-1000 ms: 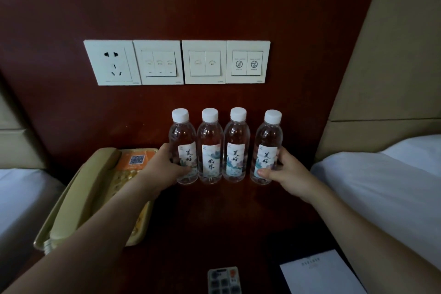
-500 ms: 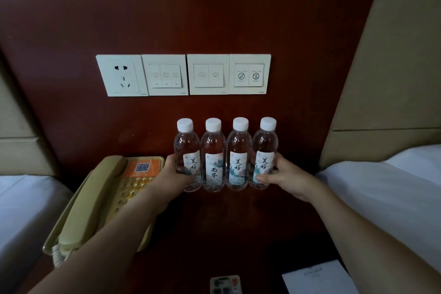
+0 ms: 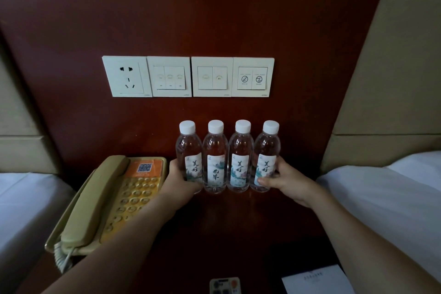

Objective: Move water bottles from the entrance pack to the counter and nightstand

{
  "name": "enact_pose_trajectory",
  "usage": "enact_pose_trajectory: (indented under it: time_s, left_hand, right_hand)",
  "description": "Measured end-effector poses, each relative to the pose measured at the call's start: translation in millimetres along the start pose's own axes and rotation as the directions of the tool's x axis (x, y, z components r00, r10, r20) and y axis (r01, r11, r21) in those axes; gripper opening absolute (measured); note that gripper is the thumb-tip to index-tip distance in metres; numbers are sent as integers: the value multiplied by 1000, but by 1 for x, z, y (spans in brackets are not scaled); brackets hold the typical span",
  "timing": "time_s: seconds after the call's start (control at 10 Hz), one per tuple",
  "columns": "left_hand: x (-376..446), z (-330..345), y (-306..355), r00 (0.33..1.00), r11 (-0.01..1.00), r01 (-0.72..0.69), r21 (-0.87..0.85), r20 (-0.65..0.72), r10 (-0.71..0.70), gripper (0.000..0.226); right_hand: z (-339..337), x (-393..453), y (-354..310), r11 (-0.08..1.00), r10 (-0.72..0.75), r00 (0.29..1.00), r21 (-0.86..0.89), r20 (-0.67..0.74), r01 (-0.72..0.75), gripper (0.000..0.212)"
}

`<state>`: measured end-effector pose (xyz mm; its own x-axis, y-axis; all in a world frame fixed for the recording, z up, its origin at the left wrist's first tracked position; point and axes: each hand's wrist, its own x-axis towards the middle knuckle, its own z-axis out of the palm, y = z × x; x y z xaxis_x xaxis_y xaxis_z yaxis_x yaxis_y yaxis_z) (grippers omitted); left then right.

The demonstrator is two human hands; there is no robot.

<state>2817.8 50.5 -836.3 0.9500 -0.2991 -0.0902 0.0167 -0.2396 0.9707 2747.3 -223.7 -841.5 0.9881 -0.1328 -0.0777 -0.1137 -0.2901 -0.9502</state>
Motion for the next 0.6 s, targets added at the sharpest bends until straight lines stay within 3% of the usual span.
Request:
enact_pose_trajectory:
  time_s: [0.2,0.4,0.5,0.6]
  left_hand:
    - [3,5,-12,998,998,11,-66,-62,-15,68]
    - [5,7,-16,996,990,15,-139,-81,-27,85]
    - [-4,8,-16,995,985,-21,-172,-103,3,110]
    - [-12,13,-19,989,988,-88,-127,-132,71,114]
  right_hand:
    - [-1,2,2,1000,5,1000,1,-3,-5,68]
    - [3,-8,-6,1000,-7,1000,7,28,7,77]
    - [-4,-25,-19,998,-34,996,44,-80,38,108]
    - [-19,-48,-41,991,-38,950,111,-309,76,95]
